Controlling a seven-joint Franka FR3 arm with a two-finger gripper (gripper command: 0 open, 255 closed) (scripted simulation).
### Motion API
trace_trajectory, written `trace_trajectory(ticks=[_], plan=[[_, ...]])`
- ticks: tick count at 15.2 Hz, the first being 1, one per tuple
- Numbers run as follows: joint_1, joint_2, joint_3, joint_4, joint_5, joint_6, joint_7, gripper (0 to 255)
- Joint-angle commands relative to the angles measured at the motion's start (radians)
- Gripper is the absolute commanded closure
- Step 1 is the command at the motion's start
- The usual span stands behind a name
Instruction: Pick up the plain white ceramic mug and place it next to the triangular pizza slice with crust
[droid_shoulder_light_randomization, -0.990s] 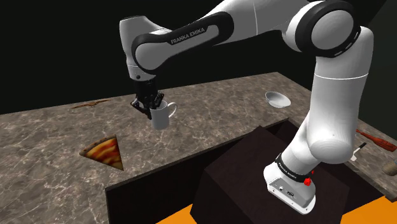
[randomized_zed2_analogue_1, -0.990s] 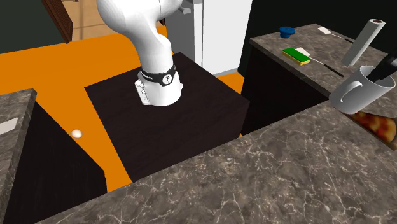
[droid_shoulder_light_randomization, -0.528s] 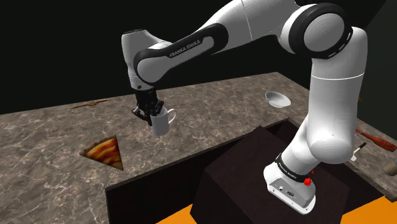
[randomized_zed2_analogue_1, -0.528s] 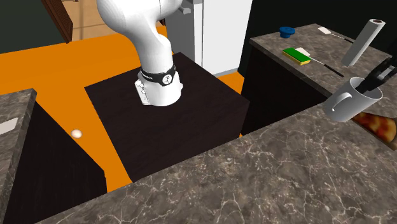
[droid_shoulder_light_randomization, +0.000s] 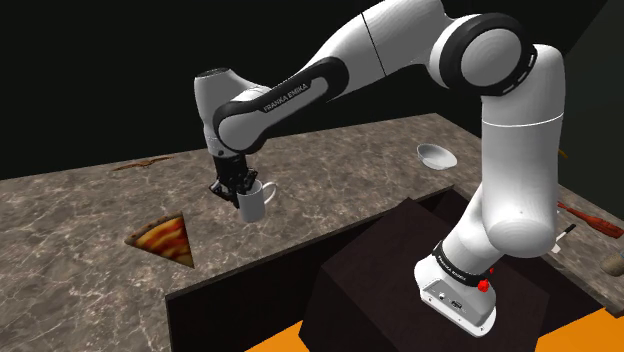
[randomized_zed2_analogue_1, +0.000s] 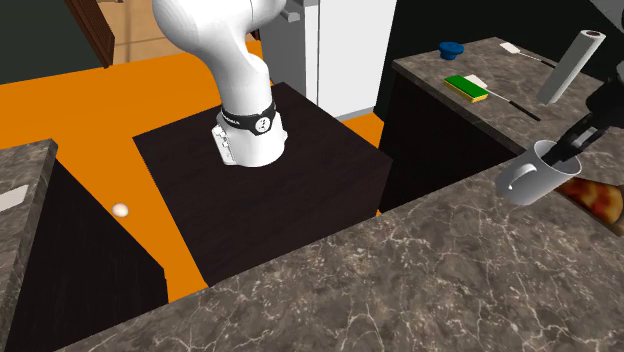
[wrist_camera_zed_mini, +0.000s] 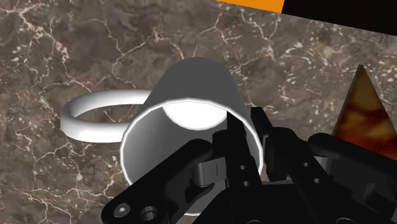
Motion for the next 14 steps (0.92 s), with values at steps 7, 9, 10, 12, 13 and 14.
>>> trace_trajectory(ticks=[7, 9, 10, 12, 13, 14], plan=[[0.01, 0.069, -0.013, -0.012, -0.02, 0.079, 0.007, 255], [0.012, 0.087, -0.017, -0.013, -0.026, 0.098, 0.009, 255], [0.014, 0.096, -0.019, -0.013, -0.028, 0.107, 0.01, 255], [0.016, 0.107, -0.021, -0.013, -0.031, 0.119, 0.011, 255], [0.016, 0.108, -0.021, -0.013, -0.031, 0.119, 0.011, 255], [0.016, 0.108, -0.021, -0.013, -0.031, 0.119, 0.011, 255]])
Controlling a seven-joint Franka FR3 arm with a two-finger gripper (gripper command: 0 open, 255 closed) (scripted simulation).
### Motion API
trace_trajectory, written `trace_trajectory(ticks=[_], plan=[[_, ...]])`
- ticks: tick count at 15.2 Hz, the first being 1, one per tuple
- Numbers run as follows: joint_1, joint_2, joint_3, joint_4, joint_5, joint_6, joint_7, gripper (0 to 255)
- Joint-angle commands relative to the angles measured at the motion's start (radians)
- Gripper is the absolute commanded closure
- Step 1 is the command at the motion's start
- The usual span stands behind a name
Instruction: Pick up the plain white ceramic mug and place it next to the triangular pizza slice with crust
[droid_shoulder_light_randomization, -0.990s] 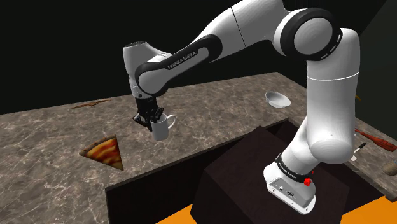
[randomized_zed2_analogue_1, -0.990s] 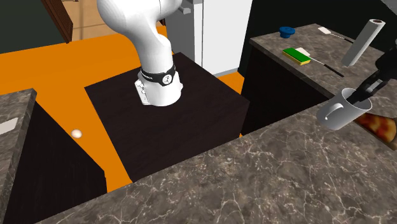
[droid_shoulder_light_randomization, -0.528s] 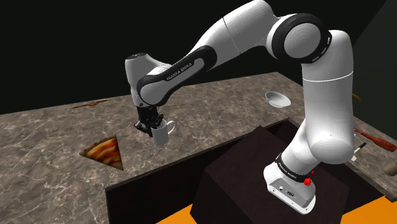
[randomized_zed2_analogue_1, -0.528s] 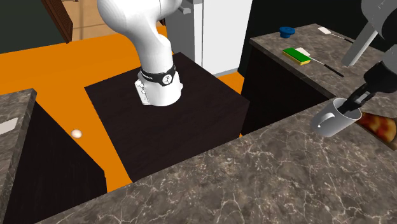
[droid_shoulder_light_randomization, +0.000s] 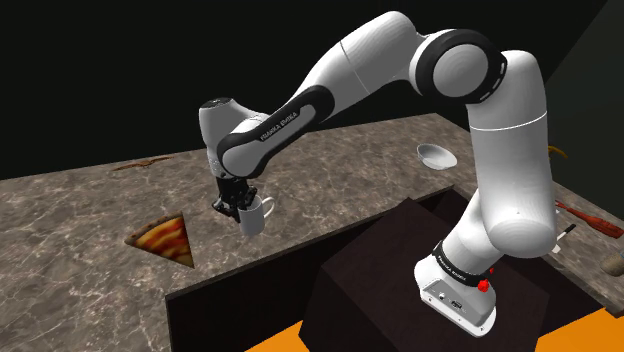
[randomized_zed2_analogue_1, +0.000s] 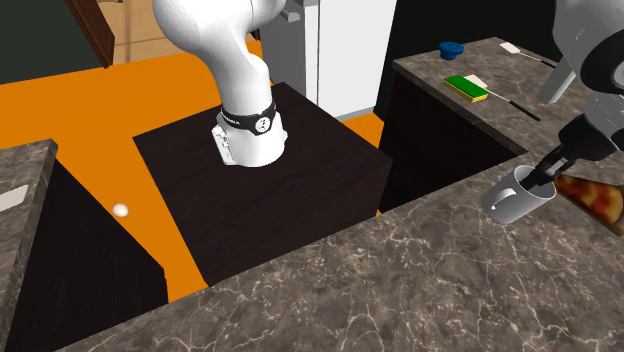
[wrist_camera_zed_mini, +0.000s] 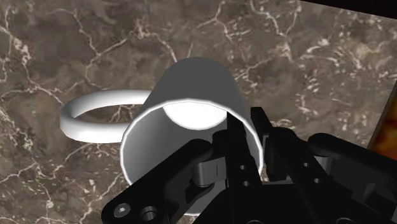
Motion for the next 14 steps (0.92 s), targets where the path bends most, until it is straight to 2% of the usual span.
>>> trace_trajectory(ticks=[1, 5, 6, 11, 14], plan=[[0.001, 0.002, 0.0, 0.0, -0.001, 0.002, 0.001, 255], [0.001, 0.002, 0.0, 0.0, 0.0, 0.002, 0.001, 255], [0.001, 0.002, 0.0, 0.0, 0.0, 0.002, 0.001, 0], [0.001, 0.002, 0.0, 0.0, 0.0, 0.002, 0.001, 0], [-0.008, -0.047, 0.01, 0.034, 0.015, -0.079, -0.009, 0]])
